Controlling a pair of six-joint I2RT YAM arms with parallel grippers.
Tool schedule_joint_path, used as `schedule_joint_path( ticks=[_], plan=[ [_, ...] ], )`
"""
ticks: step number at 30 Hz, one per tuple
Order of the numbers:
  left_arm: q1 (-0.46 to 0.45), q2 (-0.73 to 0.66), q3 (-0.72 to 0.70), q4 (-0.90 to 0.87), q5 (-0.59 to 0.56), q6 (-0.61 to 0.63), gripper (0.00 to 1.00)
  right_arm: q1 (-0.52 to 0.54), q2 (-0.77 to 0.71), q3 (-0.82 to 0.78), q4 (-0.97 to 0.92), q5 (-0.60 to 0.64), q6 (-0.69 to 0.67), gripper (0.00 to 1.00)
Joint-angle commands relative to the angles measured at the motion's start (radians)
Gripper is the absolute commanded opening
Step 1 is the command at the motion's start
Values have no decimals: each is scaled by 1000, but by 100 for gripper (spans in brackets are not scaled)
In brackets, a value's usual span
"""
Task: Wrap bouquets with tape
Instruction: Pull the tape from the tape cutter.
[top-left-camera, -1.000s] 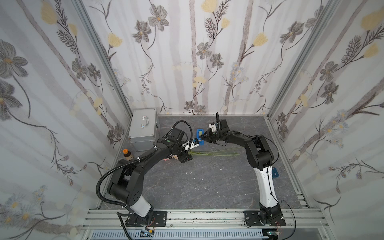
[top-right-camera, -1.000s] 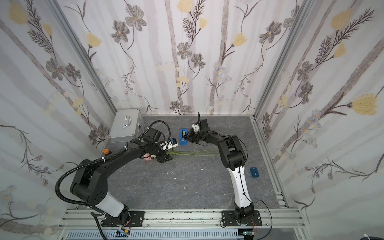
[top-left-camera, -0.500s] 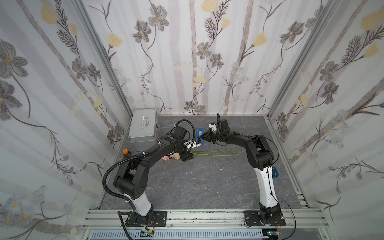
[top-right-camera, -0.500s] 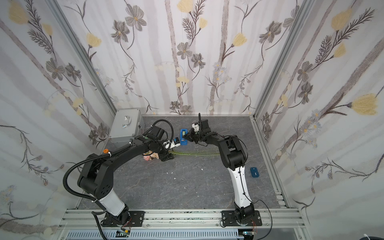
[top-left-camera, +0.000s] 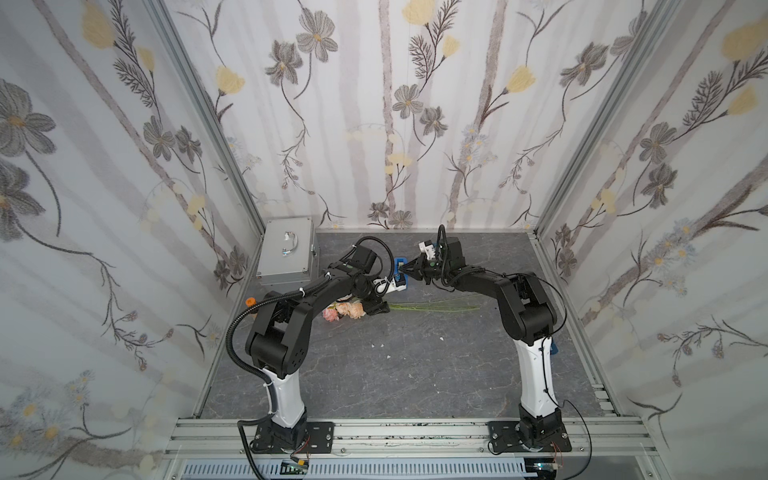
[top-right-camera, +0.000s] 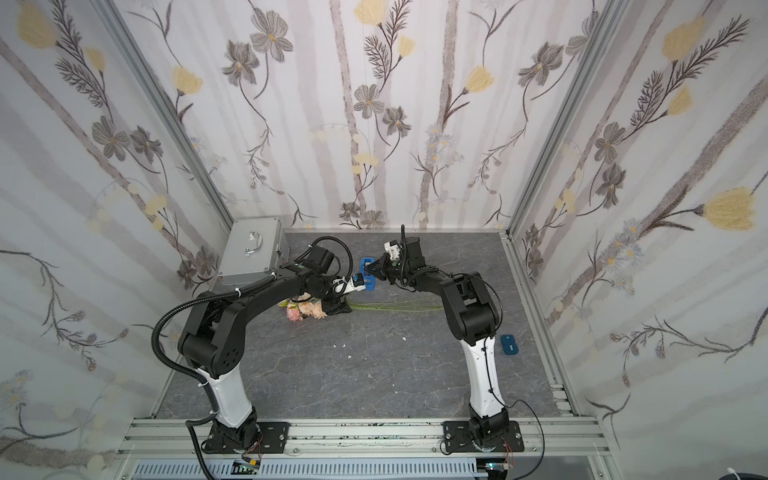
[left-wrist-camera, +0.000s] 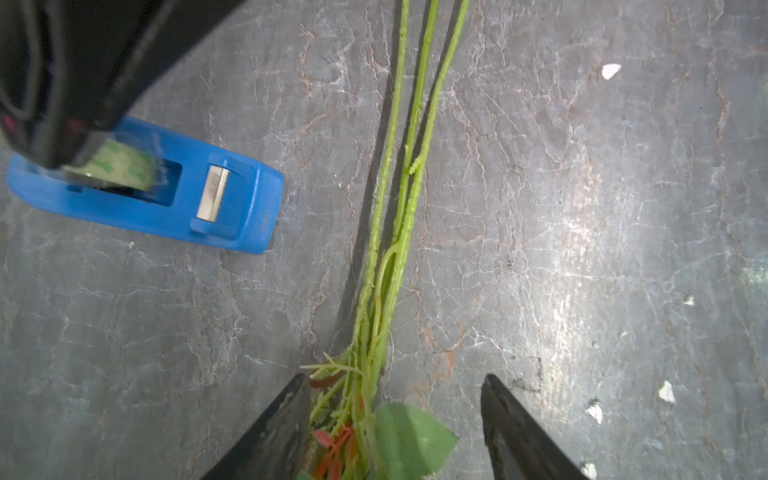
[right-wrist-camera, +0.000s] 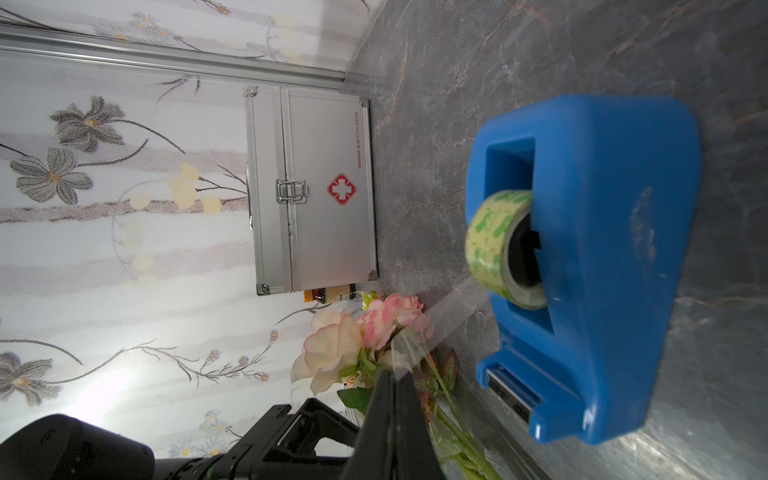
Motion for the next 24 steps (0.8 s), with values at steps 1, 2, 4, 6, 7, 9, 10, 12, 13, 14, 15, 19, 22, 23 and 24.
schedule_joint_path(
  ticks=[1, 2, 4, 6, 7, 9, 10, 12, 13, 14, 15, 19, 22, 23, 24],
  plan=[
    [14, 30, 47, -38, 104, 32, 67, -1, -35, -10, 19, -22, -14, 0],
    [17, 39, 60, -52, 120, 47, 67, -1, -42, -16, 8, -13, -21, 0],
    [17, 62, 79, -57, 120, 59, 67, -1, -47, -24, -7, -3, -26, 0],
    [16, 87, 97, -69, 130, 64, 66, -2, -48, -33, -11, 2, -26, 0],
    [16, 102, 97, -77, 139, 68, 66, -4, -49, -38, -10, 5, -24, 0],
    [17, 119, 140, -95, 157, 90, 65, -7, -53, -44, -14, 14, -24, 0],
    [14, 130, 147, -104, 151, 101, 65, -7, -56, -45, -13, 15, -24, 0],
    [6, 149, 166, -134, 124, 141, 65, -9, -58, -45, -16, 15, -24, 0],
    [1, 157, 168, -130, 99, 149, 65, -9, -60, -44, -16, 14, -24, 0],
    [-2, 164, 167, -118, 75, 153, 65, -8, -58, -45, -18, 15, -25, 0],
    [-4, 171, 171, -113, 59, 149, 65, -10, -59, -46, -21, 15, -25, 0],
    [-17, 201, 211, -176, 11, 205, 66, -13, -58, -49, -25, 21, -24, 0],
    [-32, 218, 214, -190, -43, 230, 66, -16, -60, -47, -23, 24, -23, 0],
    [-37, 221, 214, -183, -55, 223, 66, -15, -61, -45, -23, 22, -21, 0],
    [-41, 226, 216, -184, -73, 219, 66, -15, -61, -45, -20, 23, -20, 0]
  ],
)
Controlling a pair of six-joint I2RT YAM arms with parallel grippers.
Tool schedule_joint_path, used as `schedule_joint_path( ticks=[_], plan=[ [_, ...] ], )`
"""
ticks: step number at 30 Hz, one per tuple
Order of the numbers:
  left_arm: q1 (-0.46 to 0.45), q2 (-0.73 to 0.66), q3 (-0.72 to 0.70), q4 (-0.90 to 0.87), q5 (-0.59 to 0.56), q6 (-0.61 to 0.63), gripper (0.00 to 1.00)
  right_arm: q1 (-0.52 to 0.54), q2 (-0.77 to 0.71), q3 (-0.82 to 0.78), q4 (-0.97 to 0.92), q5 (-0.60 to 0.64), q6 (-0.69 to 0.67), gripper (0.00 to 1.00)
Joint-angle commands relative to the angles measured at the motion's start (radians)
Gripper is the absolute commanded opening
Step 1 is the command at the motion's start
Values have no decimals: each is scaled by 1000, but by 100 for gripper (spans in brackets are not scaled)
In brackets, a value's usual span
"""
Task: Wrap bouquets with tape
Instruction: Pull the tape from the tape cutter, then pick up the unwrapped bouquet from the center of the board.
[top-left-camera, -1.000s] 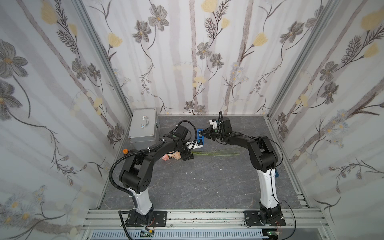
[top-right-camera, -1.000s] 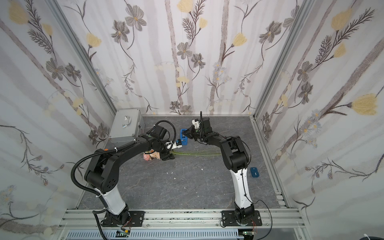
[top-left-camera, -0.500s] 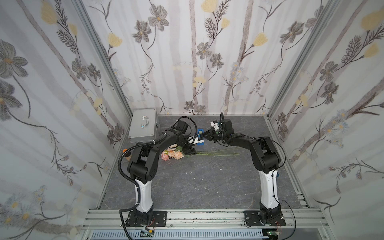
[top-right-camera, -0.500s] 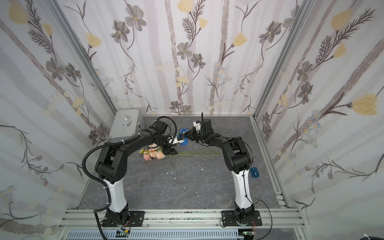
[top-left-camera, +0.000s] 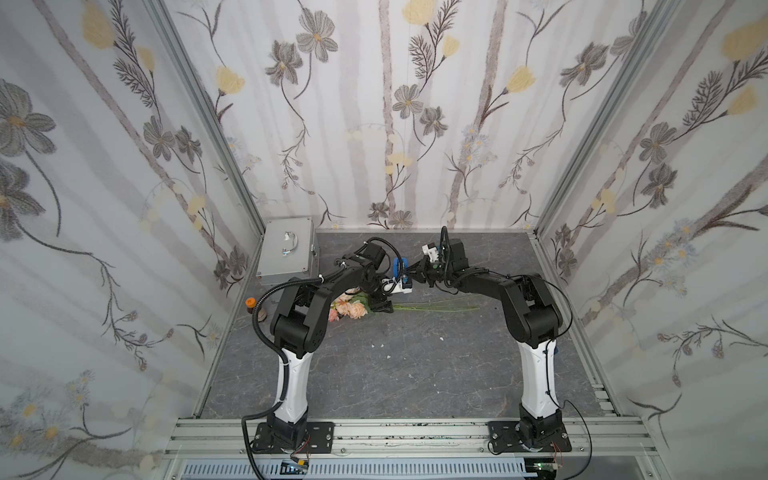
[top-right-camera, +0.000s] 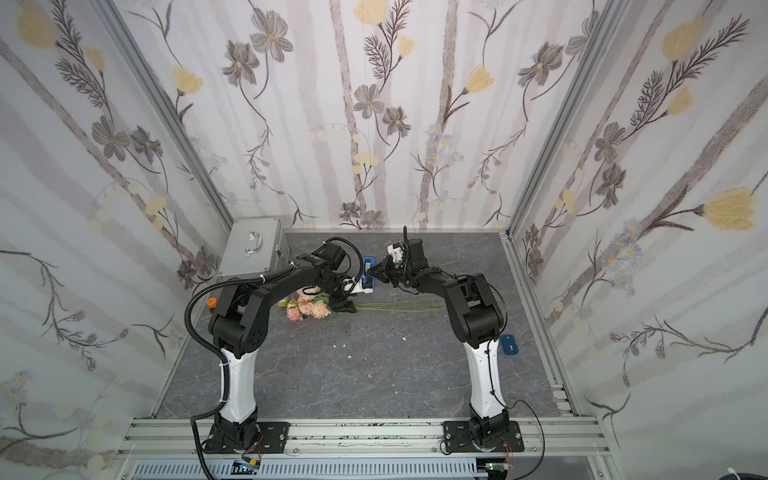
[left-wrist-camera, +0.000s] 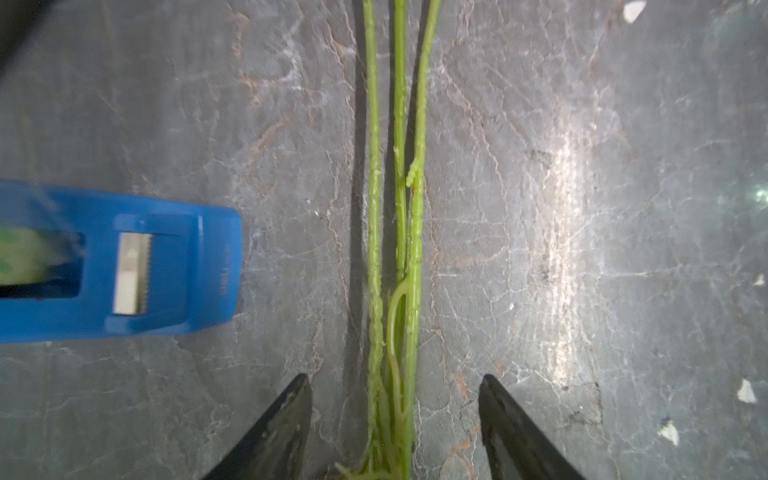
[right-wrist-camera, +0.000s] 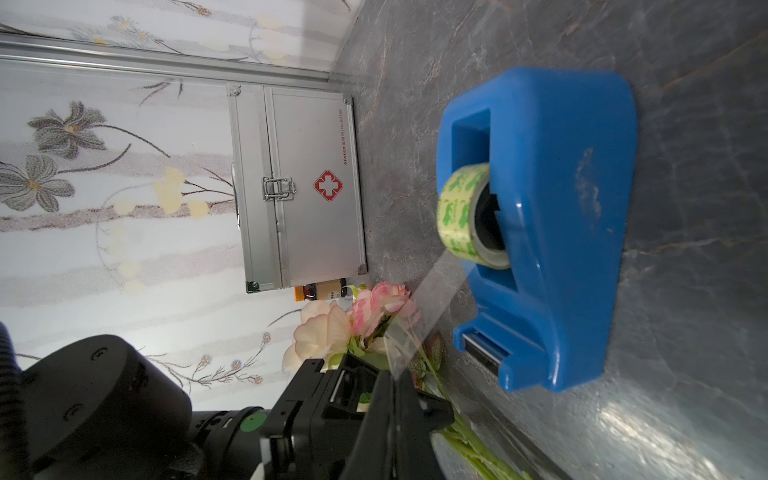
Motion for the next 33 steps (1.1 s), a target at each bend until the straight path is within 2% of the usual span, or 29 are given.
schedule_joint_path(
  ticks=[1, 11, 18, 25, 31, 33],
  plan=[
    [-16, 18, 12, -36, -84, 44, 65, -3, -14, 3, 27, -1, 1, 0],
    [-39, 73, 18, 21, -205, 32, 55, -6, -13, 1, 29, -16, -2, 0],
    [-32, 64, -15, 26, -214, 32, 35, -11, -20, -8, 33, -23, -5, 0],
    [-16, 80, 46, 24, -211, 6, 19, -20, -32, -23, 34, -28, -7, 0],
    [-10, 91, 58, 45, -231, -10, 1, -20, -45, -42, 14, -43, -20, 0],
    [0, 91, 74, 53, -215, -41, 0, -20, -51, -67, 17, -52, -19, 0]
  ],
)
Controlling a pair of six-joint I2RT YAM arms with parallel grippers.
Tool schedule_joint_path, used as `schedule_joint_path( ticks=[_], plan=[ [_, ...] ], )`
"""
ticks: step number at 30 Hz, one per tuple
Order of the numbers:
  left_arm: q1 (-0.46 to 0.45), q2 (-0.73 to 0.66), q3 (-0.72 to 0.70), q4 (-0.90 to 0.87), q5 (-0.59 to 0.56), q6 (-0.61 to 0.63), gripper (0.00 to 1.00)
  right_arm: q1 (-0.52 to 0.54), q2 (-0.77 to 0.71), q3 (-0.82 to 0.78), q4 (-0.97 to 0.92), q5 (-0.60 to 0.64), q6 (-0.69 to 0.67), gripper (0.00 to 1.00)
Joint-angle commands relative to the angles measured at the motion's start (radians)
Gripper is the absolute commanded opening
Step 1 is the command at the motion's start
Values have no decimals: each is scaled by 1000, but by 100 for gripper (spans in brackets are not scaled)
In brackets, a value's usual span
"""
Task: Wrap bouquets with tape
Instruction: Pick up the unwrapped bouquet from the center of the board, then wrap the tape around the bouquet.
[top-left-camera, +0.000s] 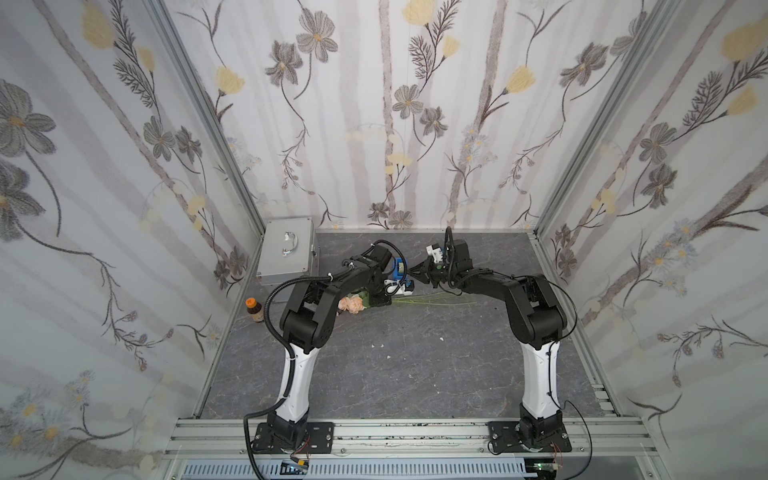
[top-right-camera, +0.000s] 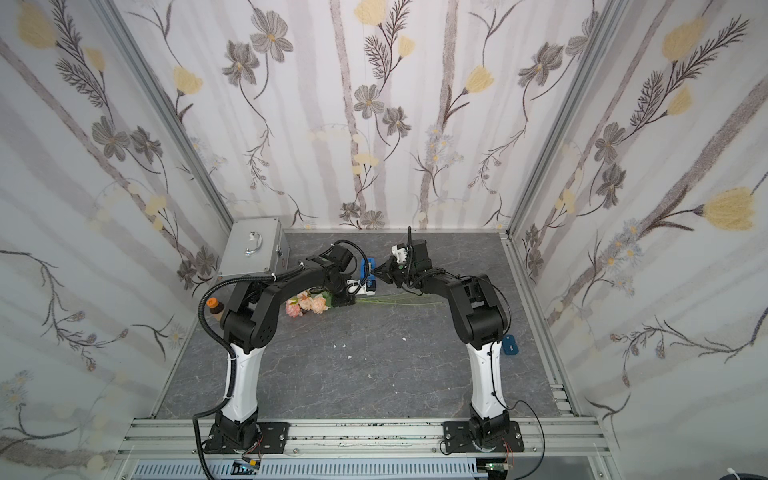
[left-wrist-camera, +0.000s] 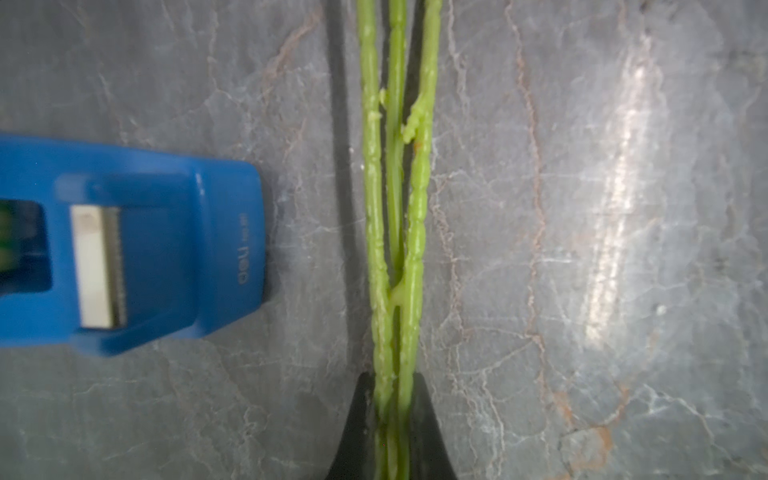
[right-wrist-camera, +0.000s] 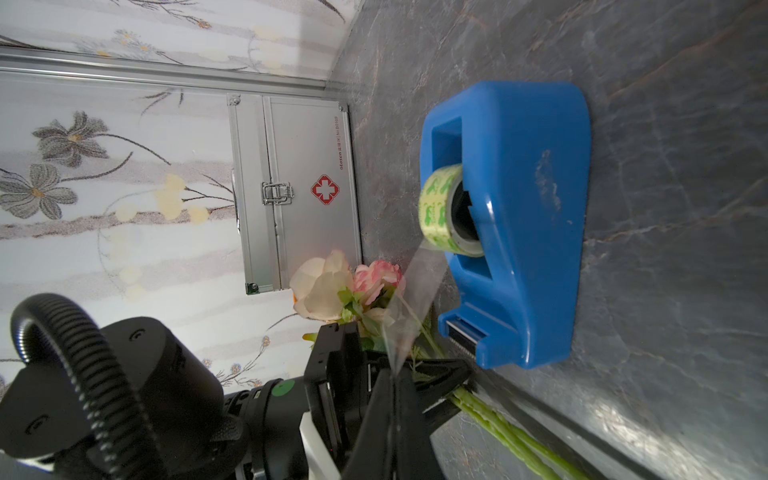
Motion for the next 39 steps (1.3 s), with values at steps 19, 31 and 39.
schedule_joint_path(
  ticks=[19, 31, 39],
  plan=[
    [35, 37, 126, -56, 65, -83, 0, 13, -54, -112, 73, -119, -10, 0],
    [32, 60, 180, -84, 90, -99, 0, 43, -30, -115, 0, -163, -72, 0],
    [29, 54, 192, -114, 96, -97, 0, 58, -30, -165, 11, -123, -92, 0]
  ],
)
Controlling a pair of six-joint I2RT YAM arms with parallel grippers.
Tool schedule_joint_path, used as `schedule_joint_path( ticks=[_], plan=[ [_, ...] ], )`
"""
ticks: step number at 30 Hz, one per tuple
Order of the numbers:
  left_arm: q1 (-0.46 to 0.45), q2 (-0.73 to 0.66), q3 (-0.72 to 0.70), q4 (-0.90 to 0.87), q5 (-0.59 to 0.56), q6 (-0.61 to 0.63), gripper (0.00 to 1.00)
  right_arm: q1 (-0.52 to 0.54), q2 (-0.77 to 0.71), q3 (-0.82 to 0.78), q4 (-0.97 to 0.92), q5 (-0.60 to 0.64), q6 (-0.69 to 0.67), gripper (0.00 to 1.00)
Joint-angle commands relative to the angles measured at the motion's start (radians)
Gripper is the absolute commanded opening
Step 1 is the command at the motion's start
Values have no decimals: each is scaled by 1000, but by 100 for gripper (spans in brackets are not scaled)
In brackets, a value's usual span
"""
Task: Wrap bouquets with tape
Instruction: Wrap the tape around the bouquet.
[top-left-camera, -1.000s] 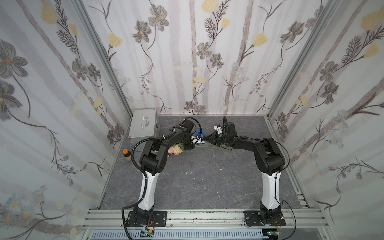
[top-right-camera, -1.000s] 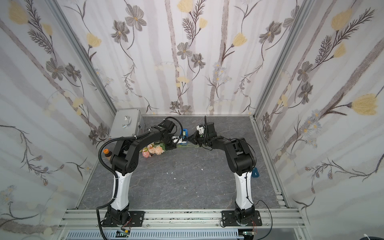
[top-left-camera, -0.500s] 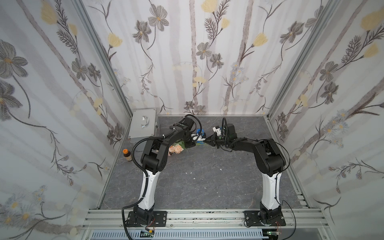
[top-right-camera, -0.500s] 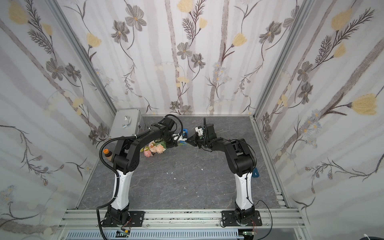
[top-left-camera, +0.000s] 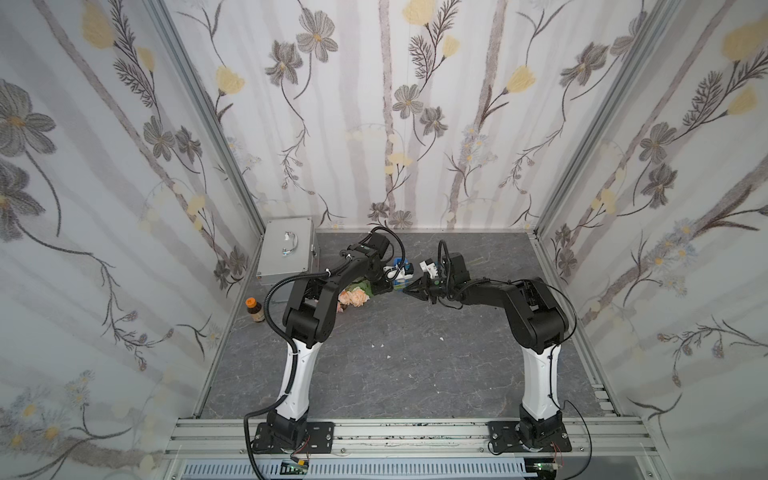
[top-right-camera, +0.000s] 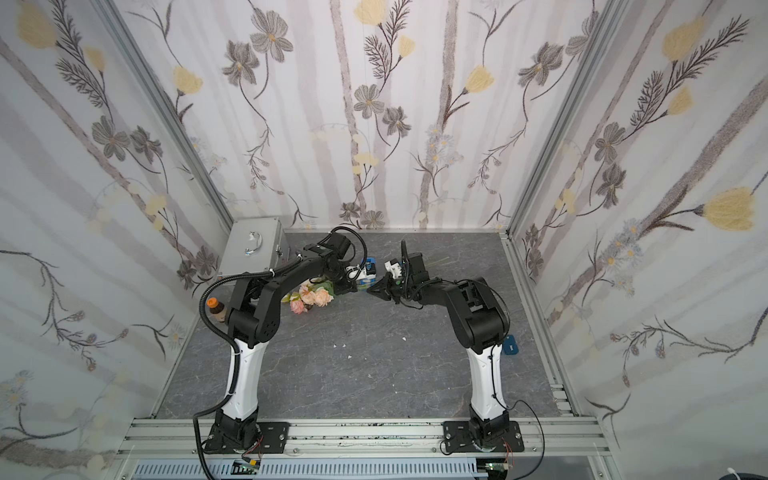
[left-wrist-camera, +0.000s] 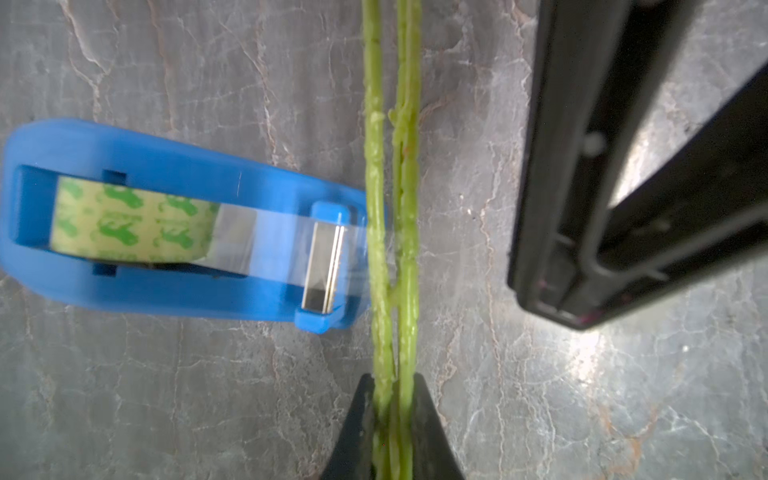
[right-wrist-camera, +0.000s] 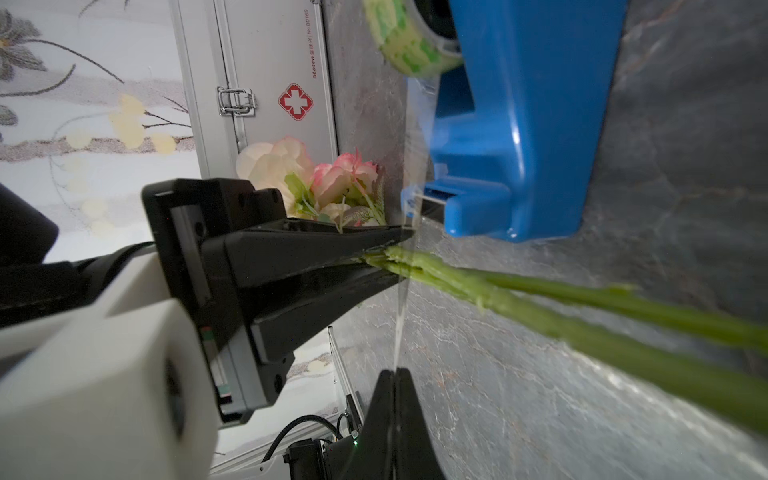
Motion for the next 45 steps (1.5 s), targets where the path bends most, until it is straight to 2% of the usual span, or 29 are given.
schedule_joint_path(
  ticks=[1, 16, 23, 28, 31, 34, 41, 45],
  plan=[
    [0, -6, 13, -31, 26, 4, 0, 8, 4, -20, 17, -32, -12, 0],
    [-6, -23, 21, -81, 79, -2, 0, 37, 81, 29, 207, 149, 8, 0],
    [-6, -28, 18, -93, 92, -3, 0, 48, 46, -11, 258, 269, -24, 0],
    [-7, -29, 17, -98, 89, 3, 0, 51, 10, -42, 278, 326, -49, 11],
    [-5, -31, 11, -97, 87, 7, 0, 52, -14, -61, 241, 339, -85, 21],
    [-5, -32, 3, -92, 83, 11, 0, 51, -53, -97, 214, 356, -138, 27],
    [0, -36, -3, -88, 73, 24, 0, 39, -173, -214, 182, 358, -317, 41],
    [3, -36, -5, -85, 72, 28, 0, 23, -262, -298, 178, 334, -445, 44]
  ],
)
